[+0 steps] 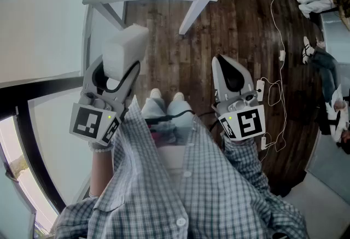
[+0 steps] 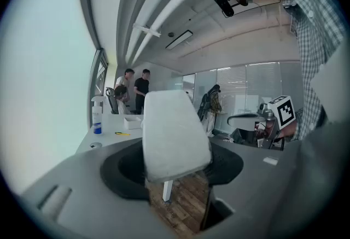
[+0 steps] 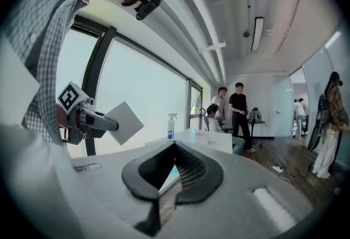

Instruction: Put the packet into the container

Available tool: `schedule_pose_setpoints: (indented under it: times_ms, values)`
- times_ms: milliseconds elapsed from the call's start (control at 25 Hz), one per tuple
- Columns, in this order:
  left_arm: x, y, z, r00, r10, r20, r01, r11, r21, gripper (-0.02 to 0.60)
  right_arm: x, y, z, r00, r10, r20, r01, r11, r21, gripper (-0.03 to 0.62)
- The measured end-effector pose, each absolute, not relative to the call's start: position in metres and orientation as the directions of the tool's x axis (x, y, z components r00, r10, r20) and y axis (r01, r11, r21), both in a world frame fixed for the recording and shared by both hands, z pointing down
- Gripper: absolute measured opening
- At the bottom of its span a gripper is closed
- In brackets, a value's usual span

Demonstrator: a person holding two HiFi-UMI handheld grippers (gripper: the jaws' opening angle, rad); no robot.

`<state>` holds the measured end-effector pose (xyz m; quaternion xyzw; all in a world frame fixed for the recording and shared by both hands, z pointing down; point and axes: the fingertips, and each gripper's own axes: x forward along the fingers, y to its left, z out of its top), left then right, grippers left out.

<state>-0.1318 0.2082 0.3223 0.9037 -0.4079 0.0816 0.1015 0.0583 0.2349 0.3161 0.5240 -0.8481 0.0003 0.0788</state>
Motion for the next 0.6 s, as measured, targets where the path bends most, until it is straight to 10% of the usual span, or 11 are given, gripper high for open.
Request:
schedule_pose_setpoints:
  times_ms: [600]
  values:
    - [-0.14,0.206,0.32,0.675,-0.704,0.221,-0.734,-0.672,0.101,0.258,0.047,0.235,0.313,-0.418,-0.9,0.121,-0.9,0.429,0.081,0.0]
